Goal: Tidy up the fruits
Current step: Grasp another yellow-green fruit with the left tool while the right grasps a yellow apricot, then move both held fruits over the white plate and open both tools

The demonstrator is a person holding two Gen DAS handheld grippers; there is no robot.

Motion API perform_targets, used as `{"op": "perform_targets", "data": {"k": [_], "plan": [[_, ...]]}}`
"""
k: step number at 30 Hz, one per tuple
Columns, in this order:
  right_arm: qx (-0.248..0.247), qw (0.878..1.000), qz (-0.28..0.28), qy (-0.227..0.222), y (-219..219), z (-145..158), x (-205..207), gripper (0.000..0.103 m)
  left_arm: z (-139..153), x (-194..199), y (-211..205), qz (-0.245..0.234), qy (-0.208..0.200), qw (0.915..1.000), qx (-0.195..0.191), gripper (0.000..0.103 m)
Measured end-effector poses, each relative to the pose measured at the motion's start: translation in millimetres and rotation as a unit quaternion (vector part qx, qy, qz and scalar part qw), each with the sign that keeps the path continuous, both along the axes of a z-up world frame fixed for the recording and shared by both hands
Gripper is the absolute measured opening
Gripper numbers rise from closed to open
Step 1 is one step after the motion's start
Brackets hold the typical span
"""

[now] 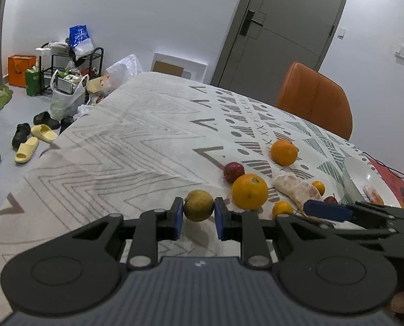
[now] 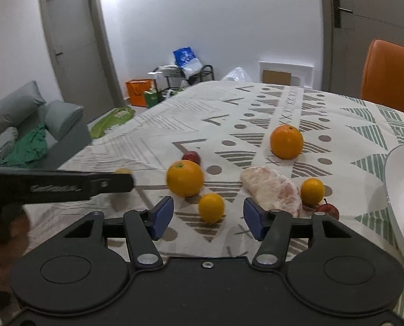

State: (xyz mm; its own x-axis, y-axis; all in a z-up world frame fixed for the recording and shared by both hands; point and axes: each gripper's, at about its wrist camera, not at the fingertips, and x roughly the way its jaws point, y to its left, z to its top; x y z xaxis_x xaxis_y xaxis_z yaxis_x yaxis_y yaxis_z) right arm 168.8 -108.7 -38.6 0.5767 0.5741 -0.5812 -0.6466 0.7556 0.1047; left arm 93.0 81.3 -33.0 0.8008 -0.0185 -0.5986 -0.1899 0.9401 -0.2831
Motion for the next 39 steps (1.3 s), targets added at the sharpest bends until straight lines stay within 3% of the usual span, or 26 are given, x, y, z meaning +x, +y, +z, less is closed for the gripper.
{"op": "perform_targets", "data": {"k": [5,7,10,22,39], "plan": [[-0.01,1.0,-0.007,0.011,10.3,-7.6,6.2,0.041,4.8,-6.1,0.4,0.002,-0.002,1.0,0.008,0.022],[-0.021,1.0,-0.01,-0.001,14.3,-9.1,4.5,0.022,4.9,-7.5,1.3,0.004,-0.001,1.0,0.006,0.022],[-0.004,1.0,0.0,0.016,9.8,-7.3,4.2,0.021,4.2,-6.3,0.4,0.005,-0.001,1.0,0.008,0.022],[0.023,0.999,-0.022,-0.016,-33.8,17.1,-14.7,0.021,17.1,-1.4,-23.8,-0.02,-0.021,0.9994,0.02,0.022],[0.051,0.991,-0.115,-0.04,-110.4,27.3,-17.6,0.021,32.6,20.7,-86.0,-0.102,-0.046,0.9936,0.019,0.022]]}}
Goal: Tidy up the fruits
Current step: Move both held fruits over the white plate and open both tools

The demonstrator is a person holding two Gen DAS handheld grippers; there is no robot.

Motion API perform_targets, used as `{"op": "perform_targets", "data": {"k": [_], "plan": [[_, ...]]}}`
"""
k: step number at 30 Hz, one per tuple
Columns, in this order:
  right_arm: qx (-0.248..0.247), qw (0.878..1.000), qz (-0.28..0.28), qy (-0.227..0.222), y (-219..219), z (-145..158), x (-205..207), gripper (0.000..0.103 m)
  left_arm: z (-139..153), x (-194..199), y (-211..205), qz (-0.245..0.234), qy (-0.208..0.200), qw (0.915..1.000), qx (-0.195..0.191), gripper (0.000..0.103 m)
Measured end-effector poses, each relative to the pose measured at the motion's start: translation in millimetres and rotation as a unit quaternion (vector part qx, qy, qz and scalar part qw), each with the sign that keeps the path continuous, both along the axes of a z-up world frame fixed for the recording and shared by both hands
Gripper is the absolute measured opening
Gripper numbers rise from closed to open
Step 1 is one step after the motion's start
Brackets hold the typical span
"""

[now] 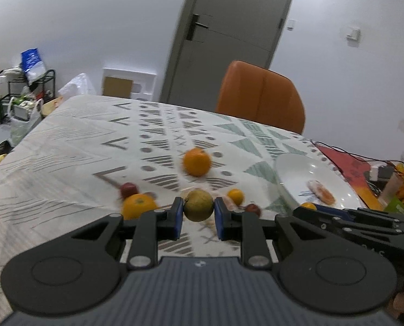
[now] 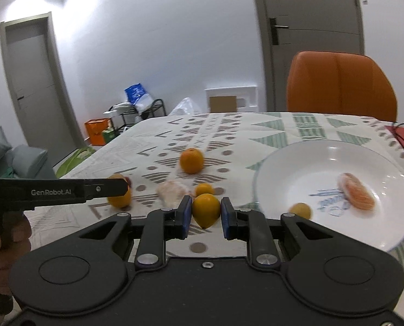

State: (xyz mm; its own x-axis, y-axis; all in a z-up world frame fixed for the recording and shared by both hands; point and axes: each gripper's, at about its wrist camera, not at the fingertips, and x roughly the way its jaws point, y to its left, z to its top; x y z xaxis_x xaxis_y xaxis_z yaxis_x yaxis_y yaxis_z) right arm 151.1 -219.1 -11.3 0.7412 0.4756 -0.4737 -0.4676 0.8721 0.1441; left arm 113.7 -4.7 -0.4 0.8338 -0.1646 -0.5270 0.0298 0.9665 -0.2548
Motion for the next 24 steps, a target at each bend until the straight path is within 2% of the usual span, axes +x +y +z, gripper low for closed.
{"op": "perform_targets", "data": {"k": [24], "plan": [[0.032,0.996,-0.078,-0.004,-85.5,-10.3,3.9,0.021,7.5,29.8,-79.9,-0.063,-0.007,0.9976,0.027,0.022]]}}
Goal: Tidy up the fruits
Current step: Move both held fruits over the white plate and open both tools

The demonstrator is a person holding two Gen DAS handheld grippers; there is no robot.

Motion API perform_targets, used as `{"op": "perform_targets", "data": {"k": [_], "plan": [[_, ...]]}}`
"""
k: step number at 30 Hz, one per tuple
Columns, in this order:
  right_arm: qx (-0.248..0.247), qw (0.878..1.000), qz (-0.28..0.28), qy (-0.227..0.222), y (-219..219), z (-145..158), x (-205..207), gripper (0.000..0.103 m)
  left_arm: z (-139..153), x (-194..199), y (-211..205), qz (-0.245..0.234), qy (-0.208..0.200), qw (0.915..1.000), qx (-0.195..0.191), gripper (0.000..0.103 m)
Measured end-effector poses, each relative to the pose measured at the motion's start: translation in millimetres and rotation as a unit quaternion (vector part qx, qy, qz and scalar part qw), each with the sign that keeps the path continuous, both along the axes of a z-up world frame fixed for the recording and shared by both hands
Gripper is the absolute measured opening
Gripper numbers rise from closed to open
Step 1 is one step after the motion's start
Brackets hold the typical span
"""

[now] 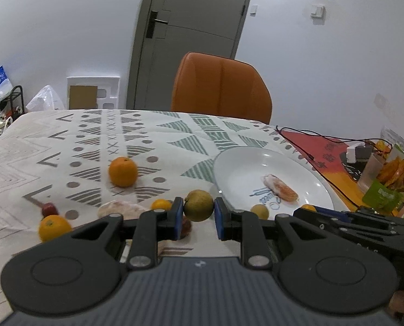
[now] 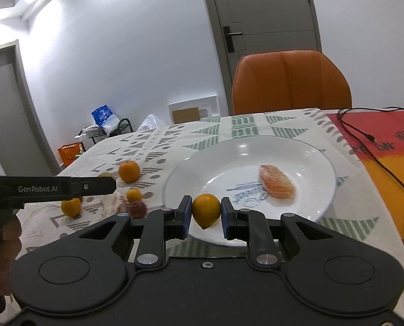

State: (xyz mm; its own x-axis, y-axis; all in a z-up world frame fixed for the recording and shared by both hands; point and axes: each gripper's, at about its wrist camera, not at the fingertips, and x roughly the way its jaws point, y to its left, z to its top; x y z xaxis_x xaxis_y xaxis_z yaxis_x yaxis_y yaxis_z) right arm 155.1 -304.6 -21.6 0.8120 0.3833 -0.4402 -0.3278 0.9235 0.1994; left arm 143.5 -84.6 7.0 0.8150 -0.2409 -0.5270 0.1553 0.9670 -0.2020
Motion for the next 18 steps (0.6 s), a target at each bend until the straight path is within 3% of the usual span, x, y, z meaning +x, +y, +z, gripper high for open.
{"op": "perform_targets", "data": {"k": [15,18], "plan": [[0.007,1.0,-0.03,0.005,-31.3,-6.6,9.4,0.021,-2.2,21.2,-43.1,-0.033,0.003,0.9993,0.016,0.022],[0.008,0.999,-0.036,0.001,-35.3,-5.2,7.8,0.029,-3.5,25.5,-51.9,-0.041,0.006,0.9989,0.021,0.022]]}}
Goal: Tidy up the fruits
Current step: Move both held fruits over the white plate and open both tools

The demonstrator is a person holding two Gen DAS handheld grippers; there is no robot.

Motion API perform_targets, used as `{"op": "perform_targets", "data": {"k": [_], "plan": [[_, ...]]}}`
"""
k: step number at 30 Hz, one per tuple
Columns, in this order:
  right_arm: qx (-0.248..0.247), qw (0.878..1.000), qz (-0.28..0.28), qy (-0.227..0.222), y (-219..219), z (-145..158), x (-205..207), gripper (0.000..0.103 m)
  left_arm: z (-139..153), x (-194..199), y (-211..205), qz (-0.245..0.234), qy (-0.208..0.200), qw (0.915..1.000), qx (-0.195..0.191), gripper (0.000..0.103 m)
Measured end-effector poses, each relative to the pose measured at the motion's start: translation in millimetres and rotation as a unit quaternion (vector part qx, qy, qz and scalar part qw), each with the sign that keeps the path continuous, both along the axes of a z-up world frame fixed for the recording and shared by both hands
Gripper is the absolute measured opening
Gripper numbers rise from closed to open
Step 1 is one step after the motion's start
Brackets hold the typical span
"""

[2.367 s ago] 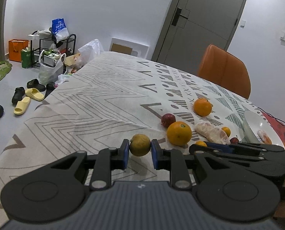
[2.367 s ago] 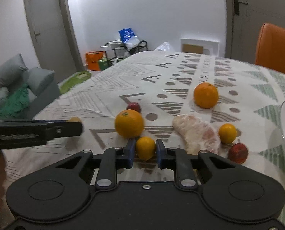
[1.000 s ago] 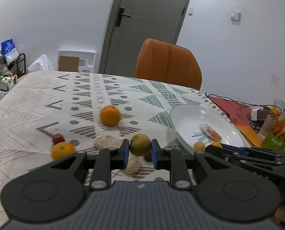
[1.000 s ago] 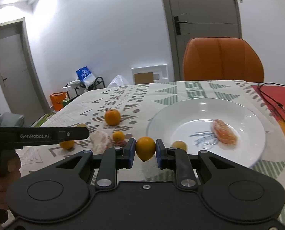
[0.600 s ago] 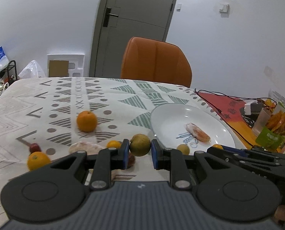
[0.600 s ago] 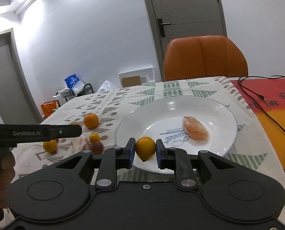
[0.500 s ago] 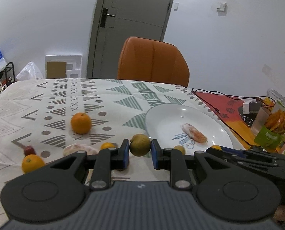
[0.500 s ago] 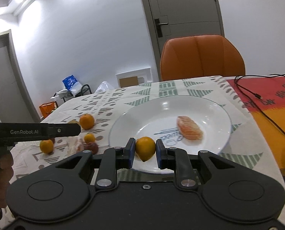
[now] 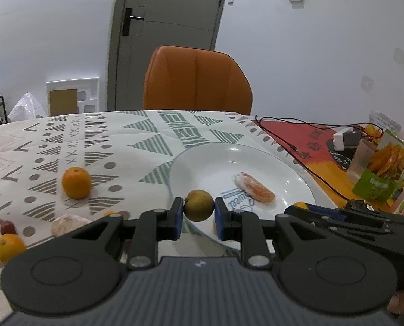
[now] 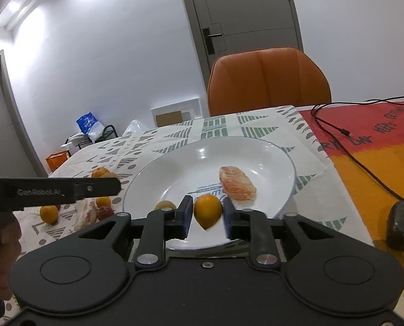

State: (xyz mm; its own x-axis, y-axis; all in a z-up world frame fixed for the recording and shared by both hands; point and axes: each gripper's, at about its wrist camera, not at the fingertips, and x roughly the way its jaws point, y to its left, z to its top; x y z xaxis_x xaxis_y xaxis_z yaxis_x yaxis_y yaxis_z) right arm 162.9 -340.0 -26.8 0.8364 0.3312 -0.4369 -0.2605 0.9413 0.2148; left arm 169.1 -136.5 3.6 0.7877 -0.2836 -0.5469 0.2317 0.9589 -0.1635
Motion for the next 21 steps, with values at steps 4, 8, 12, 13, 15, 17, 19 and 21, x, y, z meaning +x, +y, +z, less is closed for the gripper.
{"op": "perform_targets", "data": {"k": [4,8,12,13,15,17,19,21], "plan": [[0.001,1.0,-0.003,0.001,-4.9,0.4,-2.8,0.029,-0.7,5.2,-7.0,-0.005,-0.001,1.0,0.006,0.023],[0.003,1.0,-0.003,0.001,-7.4,-0.8,-5.3,0.029,-1.3,11.8,-12.3,-0.01,0.0,0.9998,0.016,0.023],[0.006,1.0,-0.002,0.006,-7.3,-2.3,-5.1,0.03,2.0,12.4,-15.4,-0.005,-0.011,0.9997,0.023,0.025],[0.006,1.0,-0.002,0.006,-6.7,-2.4,-4.7,0.03,2.6,12.4,-15.8,-0.003,-0.011,0.9996,0.026,0.026],[0.007,1.0,-0.002,0.006,-6.3,-2.4,-5.3,0.032,3.6,12.5,-13.4,-0.003,-0.01,0.9997,0.02,0.026],[0.008,1.0,-0.003,0.005,-6.6,-2.4,-6.4,0.035,4.3,12.0,-10.9,0.0,-0.005,0.9998,0.019,0.027],[0.01,1.0,-0.003,0.003,-5.9,-2.3,-7.8,0.038,4.8,10.3,-8.1,0.005,-0.004,0.9997,0.024,0.029],[0.012,1.0,-0.001,0.003,-4.9,-2.2,-8.7,0.038,5.4,7.8,-3.7,0.011,-0.002,0.9996,0.025,0.032]]}}
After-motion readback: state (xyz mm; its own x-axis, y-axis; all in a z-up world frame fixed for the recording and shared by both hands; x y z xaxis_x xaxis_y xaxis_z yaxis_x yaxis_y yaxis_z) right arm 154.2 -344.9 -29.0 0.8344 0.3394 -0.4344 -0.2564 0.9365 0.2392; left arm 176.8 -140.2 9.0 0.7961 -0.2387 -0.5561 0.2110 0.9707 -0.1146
